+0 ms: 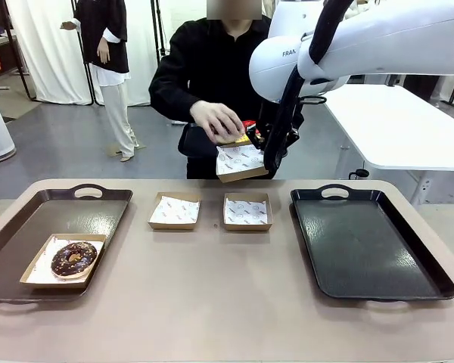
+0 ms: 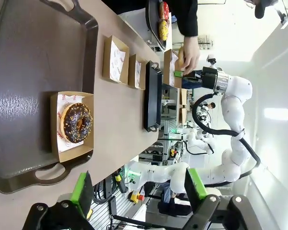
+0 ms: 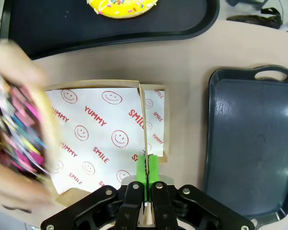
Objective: Individually package the donuts and arrange them on the tray.
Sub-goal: Place the picked Paper togo box on the Handle tray while simultaneously picking up another Paper togo box from the table with the other hand.
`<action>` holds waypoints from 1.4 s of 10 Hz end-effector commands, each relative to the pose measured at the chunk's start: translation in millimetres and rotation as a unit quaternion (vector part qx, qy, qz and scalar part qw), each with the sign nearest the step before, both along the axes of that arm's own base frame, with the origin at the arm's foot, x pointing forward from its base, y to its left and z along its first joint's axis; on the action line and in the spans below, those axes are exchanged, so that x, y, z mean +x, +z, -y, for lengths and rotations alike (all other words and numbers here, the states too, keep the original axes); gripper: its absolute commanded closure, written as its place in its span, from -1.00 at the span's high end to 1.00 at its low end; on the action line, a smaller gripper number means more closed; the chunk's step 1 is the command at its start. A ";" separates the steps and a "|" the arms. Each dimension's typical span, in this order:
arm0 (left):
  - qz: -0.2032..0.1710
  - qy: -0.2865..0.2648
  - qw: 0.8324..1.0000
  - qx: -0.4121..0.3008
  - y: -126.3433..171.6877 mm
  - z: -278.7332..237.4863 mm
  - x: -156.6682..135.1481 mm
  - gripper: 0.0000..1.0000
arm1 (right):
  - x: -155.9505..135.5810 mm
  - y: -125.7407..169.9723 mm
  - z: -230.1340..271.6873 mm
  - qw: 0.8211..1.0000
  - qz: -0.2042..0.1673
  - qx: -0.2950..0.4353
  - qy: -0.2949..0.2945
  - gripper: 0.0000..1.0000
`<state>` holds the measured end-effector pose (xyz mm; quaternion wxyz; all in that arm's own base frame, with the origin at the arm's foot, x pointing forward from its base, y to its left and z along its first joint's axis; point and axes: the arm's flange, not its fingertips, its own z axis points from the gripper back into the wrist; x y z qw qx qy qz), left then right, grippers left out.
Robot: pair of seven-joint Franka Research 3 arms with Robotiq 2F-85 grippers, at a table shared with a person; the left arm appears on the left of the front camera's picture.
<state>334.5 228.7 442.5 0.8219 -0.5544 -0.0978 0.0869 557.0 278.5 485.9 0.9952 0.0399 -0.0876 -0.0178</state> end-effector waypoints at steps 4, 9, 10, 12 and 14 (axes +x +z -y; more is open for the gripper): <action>0.003 0.001 1.000 -0.004 0.6 0.0 -2.7 1.00 | 0.4 1.3 0.1 1.000 0.003 0.006 -0.007 -1.00; 0.003 0.001 1.000 -0.004 0.6 0.0 -2.7 1.00 | 0.4 1.3 0.1 1.000 0.003 0.006 -0.007 -1.00; 0.003 0.001 1.000 -0.004 0.6 0.0 -2.7 1.00 | 0.4 1.3 0.1 1.000 0.003 0.006 -0.007 -1.00; 0.003 0.001 1.000 -0.004 0.6 0.0 -2.7 1.00 | 0.4 1.3 0.1 1.000 0.003 0.006 -0.007 -1.00; 0.003 0.001 1.000 -0.004 0.6 0.0 -2.7 1.00 | 0.4 1.3 0.1 1.000 0.003 0.006 -0.007 -1.00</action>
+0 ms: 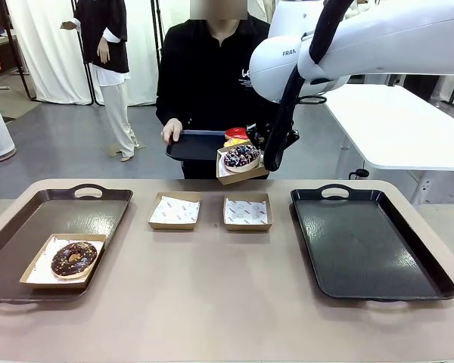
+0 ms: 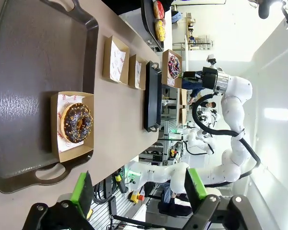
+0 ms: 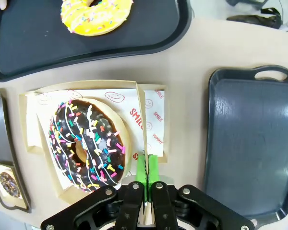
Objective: Individually package the donuts and arrange them on the tray.
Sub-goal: Place the picked Paper togo box on the Handle tray while simultaneously picking up another Paper togo box from the table with the other hand.
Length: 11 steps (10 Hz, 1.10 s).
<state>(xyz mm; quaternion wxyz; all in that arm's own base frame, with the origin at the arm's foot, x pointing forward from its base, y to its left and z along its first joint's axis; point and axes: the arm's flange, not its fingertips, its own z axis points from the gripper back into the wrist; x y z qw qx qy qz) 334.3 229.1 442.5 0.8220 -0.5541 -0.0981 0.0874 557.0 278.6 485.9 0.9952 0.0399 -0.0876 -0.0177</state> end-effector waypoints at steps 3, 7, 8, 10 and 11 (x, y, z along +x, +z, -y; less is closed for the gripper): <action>0.003 0.001 1.000 -0.004 0.5 0.4 -2.4 1.00 | 0.5 1.4 0.2 1.000 0.003 0.006 -0.007 -1.00; 0.009 -0.030 0.997 0.066 34.9 43.3 18.6 1.00 | -33.8 17.3 50.5 1.000 0.002 0.006 0.023 -0.96; 0.016 -0.040 0.995 0.092 50.6 62.1 26.6 1.00 | -55.5 25.1 71.0 1.000 0.004 -0.002 0.023 -0.96; 0.014 -0.069 0.987 0.145 74.0 102.1 50.6 1.00 | -98.0 31.5 111.7 0.999 0.000 -0.022 0.031 -0.96; 0.009 -0.074 0.983 0.167 81.2 122.0 63.3 1.00 | -115.4 31.1 132.6 0.999 -0.002 -0.020 0.036 -0.96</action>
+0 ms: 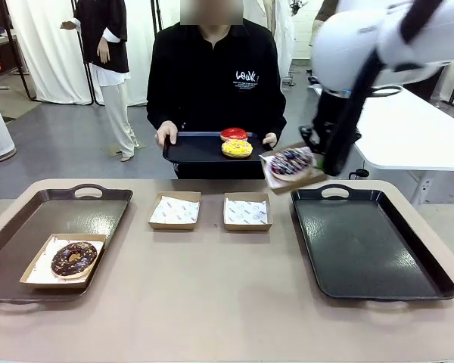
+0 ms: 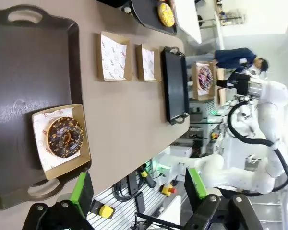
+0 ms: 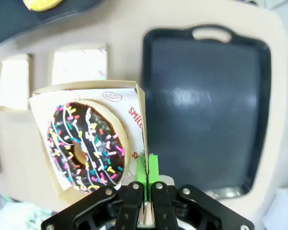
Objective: Individually package the donuts and arrange them on the tray.
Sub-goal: Place the picked Paper togo box on the Handle tray while simultaneously picking up another Paper togo box from the table with the other hand.
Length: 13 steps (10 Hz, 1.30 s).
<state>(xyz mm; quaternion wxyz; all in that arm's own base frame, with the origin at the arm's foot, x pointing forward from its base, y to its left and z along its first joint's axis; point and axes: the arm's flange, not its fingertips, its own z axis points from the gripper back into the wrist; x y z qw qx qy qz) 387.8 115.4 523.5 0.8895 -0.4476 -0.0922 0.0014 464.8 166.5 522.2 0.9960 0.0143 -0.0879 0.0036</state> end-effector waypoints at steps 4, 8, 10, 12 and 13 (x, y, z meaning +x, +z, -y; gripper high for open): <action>-0.020 -0.011 0.992 0.127 12.4 88.4 53.1 1.00 | -68.8 -39.9 78.1 1.000 -0.002 -0.001 0.002 -0.96; 0.018 -0.002 0.970 0.244 -18.4 166.8 75.4 1.00 | -69.3 -94.6 86.5 0.999 -0.037 -0.007 0.023 -0.96; 0.030 -0.007 0.956 0.291 -33.3 198.0 81.7 1.00 | -69.3 -114.2 94.1 0.999 -0.052 -0.001 0.012 -0.96; 0.053 -0.025 0.940 0.336 -45.8 223.9 84.8 1.00 | -71.8 -124.7 98.1 0.998 -0.060 0.001 0.014 -0.96; 0.057 -0.031 0.934 0.351 -52.9 234.6 85.3 1.00 | -72.9 -127.4 98.9 0.998 -0.065 0.000 0.014 -0.96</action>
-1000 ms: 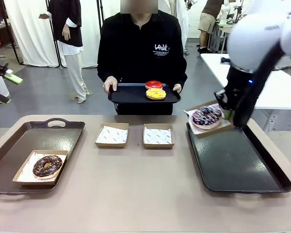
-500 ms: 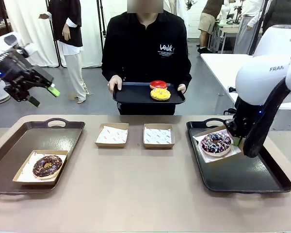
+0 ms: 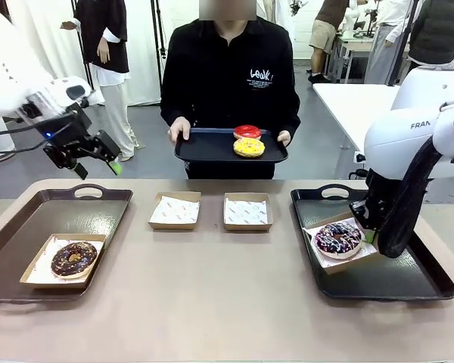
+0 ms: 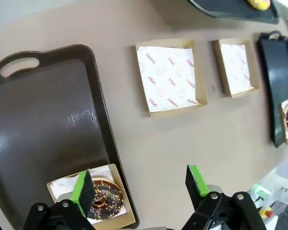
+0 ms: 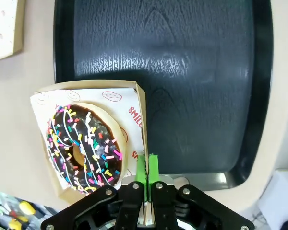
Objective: Individually package the donuts and arrange them on the tray.
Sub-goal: Place the picked Paper togo box on the Handle tray while simultaneously picking up another Paper togo box from the table with the other hand.
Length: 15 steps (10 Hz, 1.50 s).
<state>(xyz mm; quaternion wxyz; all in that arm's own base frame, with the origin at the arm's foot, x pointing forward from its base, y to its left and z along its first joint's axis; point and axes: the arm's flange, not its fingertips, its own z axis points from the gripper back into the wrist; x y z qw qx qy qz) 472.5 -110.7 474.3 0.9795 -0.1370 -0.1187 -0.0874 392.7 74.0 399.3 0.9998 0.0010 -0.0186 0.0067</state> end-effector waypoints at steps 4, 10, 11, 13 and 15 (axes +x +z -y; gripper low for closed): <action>0.008 -0.028 0.995 0.098 -29.8 62.4 10.9 1.00 | 1.2 3.4 -1.4 1.000 0.004 -0.001 0.000 -0.96; -0.008 -0.005 0.996 0.092 -52.9 114.7 49.0 1.00 | 1.2 3.4 -1.4 1.000 0.004 -0.001 0.000 -0.96; -0.004 -0.011 0.997 0.076 -43.4 109.1 42.6 1.00 | 1.2 3.4 -1.4 1.000 0.004 -0.001 0.000 -0.96; -0.016 -0.019 0.995 0.099 -57.8 108.6 46.3 1.00 | 1.2 3.4 -1.4 1.000 0.004 -0.001 0.000 -0.96; -0.016 -0.019 0.995 0.099 -57.8 108.6 46.3 1.00 | 1.2 3.4 -1.4 1.000 0.004 -0.001 0.000 -0.96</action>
